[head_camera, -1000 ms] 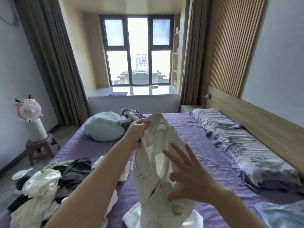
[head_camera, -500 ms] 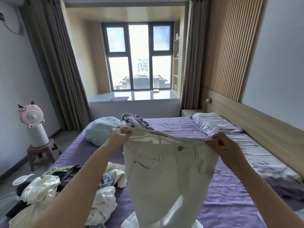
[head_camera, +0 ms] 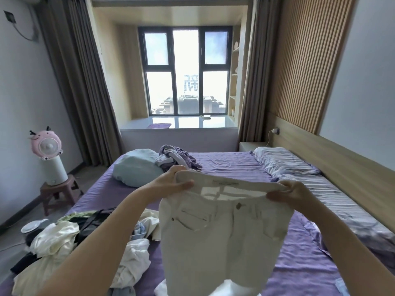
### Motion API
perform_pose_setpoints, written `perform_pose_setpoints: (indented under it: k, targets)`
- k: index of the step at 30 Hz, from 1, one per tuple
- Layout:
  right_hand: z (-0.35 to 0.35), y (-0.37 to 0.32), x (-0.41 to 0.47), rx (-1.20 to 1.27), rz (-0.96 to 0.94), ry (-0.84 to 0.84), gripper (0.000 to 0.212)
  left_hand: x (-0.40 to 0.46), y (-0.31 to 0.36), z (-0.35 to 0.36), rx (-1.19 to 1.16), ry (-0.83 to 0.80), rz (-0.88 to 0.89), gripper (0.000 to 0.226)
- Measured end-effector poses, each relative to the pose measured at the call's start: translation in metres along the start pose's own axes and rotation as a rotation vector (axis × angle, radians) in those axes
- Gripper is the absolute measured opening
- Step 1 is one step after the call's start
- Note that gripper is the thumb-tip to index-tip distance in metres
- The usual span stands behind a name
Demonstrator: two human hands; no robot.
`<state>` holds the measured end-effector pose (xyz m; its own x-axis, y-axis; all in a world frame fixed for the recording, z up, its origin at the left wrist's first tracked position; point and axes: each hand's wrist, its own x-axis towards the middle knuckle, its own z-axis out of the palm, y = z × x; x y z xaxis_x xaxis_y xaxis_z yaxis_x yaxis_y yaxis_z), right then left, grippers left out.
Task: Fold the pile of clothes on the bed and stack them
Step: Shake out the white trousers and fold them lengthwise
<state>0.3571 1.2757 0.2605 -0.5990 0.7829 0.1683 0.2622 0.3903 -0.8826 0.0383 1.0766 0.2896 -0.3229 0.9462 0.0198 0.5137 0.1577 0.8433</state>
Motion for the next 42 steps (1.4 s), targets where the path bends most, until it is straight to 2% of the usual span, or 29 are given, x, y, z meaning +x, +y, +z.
perform_pose_setpoints:
  k: [2,3,4,7,9,11,13,16,18,22,24,26,28,33,36,39,42]
  targets:
    - [-0.004,-0.002,0.003,-0.002,0.015,0.016,0.023,0.0,0.002,0.001,0.219,-0.028,0.036,0.108]
    - [-0.005,-0.004,0.004,-0.004,0.026,0.022,0.023,0.001,0.003,0.003,0.29,-0.021,0.065,0.123]
    - [-0.006,-0.005,0.006,0.005,0.037,0.032,0.022,0.002,0.004,0.006,0.329,-0.009,0.092,0.13]
    - [-0.007,-0.008,0.01,0.093,0.061,0.106,0.023,0.008,-0.001,0.016,0.384,0.059,0.179,0.132]
    - [-0.008,-0.012,0.011,0.19,0.069,0.129,0.023,0.011,-0.001,0.019,0.426,0.131,0.245,0.127]
    - [-0.011,-0.018,0.011,0.306,0.09,0.071,0.021,0.011,0.003,0.019,0.509,0.214,0.355,0.112]
    - [-0.015,-0.022,0.012,0.386,0.127,-0.001,0.029,0.008,0.01,0.018,0.647,0.259,0.492,0.1]
    - [-0.022,-0.026,0.018,0.46,0.228,0.002,0.041,0.003,0.021,0.017,0.73,0.255,0.614,0.077]
    - [-0.027,-0.026,0.022,0.52,0.272,0.013,0.046,0.0,0.029,0.016,0.668,0.229,0.633,0.065]
    - [-0.03,-0.025,0.023,0.583,0.299,0.052,0.043,0.0,0.044,0.018,0.468,0.039,0.581,0.047]
    - [-0.029,-0.023,0.023,0.596,0.3,0.056,0.044,0.003,0.047,0.021,0.518,-0.069,0.416,0.037]
    - [-0.028,-0.024,0.02,0.631,0.289,0.009,0.045,0.009,0.042,0.025,0.642,-0.055,0.296,0.03]
    - [-0.027,-0.025,0.018,0.697,0.255,-0.076,0.042,0.013,0.035,0.029,0.735,0.014,0.248,0.028]
    - [-0.03,-0.028,0.013,0.786,0.121,-0.232,0.033,0.018,0.028,0.036,0.788,0.092,0.091,0.03]
    - [-0.031,-0.026,0.014,0.769,0.078,-0.241,0.03,0.015,0.03,0.036,0.819,0.06,0.031,0.016]
    - [-0.032,-0.019,0.019,0.7,0.067,-0.191,0.027,0.011,0.029,0.034,0.832,-0.007,0.038,0.025]
    - [-0.039,-0.011,0.022,0.535,0.064,-0.098,0.024,0.002,0.028,0.023,0.647,0.006,0.191,0.022]
